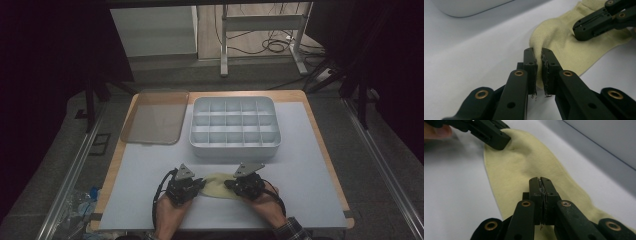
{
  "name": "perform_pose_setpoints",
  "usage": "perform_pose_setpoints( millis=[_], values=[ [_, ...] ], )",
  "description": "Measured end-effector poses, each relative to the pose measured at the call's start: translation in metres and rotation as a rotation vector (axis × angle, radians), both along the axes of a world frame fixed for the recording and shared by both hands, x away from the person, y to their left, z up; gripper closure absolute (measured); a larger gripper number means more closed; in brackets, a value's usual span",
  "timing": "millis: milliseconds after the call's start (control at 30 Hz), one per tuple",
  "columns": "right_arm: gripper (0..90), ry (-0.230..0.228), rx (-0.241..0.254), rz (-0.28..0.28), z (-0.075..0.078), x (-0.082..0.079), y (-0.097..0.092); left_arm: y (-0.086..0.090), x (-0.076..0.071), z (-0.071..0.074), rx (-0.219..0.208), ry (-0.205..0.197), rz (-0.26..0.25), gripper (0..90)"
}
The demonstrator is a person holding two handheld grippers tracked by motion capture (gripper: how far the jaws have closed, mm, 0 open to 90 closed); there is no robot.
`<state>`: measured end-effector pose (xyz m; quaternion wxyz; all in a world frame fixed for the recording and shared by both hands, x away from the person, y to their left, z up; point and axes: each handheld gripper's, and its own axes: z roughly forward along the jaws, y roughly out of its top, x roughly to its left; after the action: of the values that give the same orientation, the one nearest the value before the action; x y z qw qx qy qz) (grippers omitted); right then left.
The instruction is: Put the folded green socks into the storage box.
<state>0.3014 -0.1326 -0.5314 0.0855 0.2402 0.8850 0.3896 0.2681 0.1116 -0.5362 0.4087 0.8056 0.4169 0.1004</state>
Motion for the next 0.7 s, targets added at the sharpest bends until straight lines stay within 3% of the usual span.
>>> perform_pose_setpoints(
  millis=[700],
  values=[
    [86.9, 0.031, 0.008, 0.049, 0.000, -0.017, 0.002, -0.002, -0.001, 0.009, 0.004, -0.018, 0.000, 83.1]
  ],
)
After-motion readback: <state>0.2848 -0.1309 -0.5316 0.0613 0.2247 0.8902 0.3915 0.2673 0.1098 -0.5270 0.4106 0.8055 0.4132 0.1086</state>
